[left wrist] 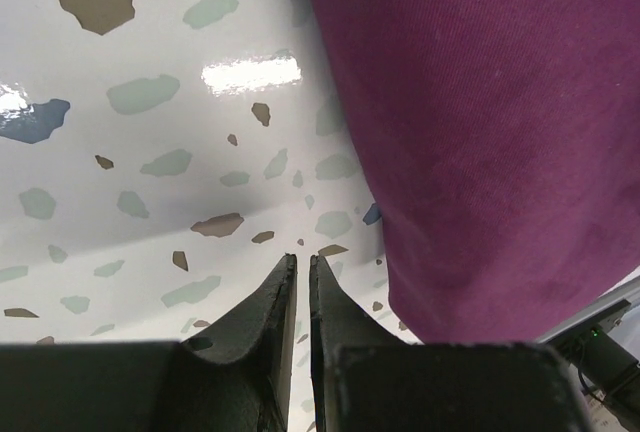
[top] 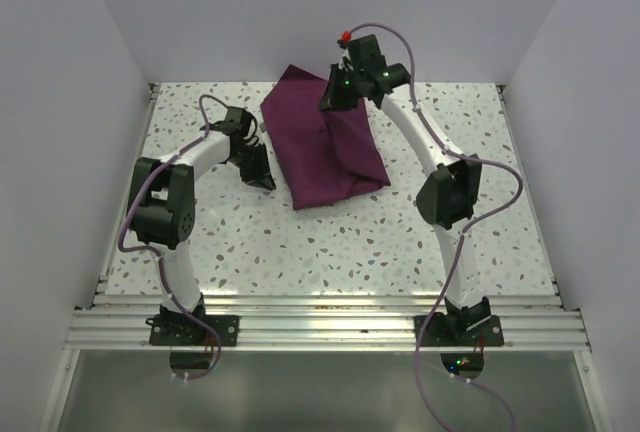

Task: Prepare the surgical pack

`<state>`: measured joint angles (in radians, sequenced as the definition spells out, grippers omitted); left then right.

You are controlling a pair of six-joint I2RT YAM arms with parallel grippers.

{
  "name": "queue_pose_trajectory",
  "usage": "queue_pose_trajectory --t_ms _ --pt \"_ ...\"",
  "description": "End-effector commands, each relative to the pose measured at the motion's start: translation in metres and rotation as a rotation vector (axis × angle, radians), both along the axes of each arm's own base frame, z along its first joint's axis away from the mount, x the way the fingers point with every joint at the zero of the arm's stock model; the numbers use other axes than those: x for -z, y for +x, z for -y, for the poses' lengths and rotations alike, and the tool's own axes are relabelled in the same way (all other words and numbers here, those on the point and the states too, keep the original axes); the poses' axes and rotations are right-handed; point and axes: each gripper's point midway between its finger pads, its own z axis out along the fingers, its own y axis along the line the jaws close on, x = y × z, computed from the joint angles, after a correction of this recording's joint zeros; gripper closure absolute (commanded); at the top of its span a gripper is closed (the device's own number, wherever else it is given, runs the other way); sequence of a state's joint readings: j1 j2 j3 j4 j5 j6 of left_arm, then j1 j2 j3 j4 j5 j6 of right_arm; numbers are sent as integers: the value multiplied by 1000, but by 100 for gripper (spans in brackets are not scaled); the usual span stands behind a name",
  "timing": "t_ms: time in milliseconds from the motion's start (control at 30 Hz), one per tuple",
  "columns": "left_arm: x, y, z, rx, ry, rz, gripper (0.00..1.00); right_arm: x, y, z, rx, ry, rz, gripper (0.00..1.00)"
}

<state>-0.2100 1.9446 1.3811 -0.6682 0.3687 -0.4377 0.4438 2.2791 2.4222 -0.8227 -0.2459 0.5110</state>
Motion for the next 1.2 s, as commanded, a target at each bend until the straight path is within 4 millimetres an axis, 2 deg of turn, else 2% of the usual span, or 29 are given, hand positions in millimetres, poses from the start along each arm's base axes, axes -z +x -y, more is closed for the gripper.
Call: queue_pose_trajectory --t_ms 0,100,133,333,467,633,900,1167 --pt "-13 9 4 -7 -40 62 87 -4 -13 -31 -64 56 -11 100" --pt "-13 11 2 -16 -23 68 87 0 -25 -43 -101 46 -12 100" --pt "-13 14 1 -18 -18 70 87 12 -31 -46 -113 41 -38 100" --pt "-16 25 1 -27 -8 81 87 27 -58 -69 -198 40 -88 100" --pt "-15 25 0 -34 -3 76 87 31 -75 -88 -252 49 -99 100" --pt "-10 23 -1 -36 2 62 87 47 -93 -101 -301 52 -141 100" --pt "-6 21 -8 -48 31 47 87 68 -96 -105 -313 30 -180 100" --pt "-15 23 -34 -97 77 60 86 92 -105 -108 -326 17 -250 100"
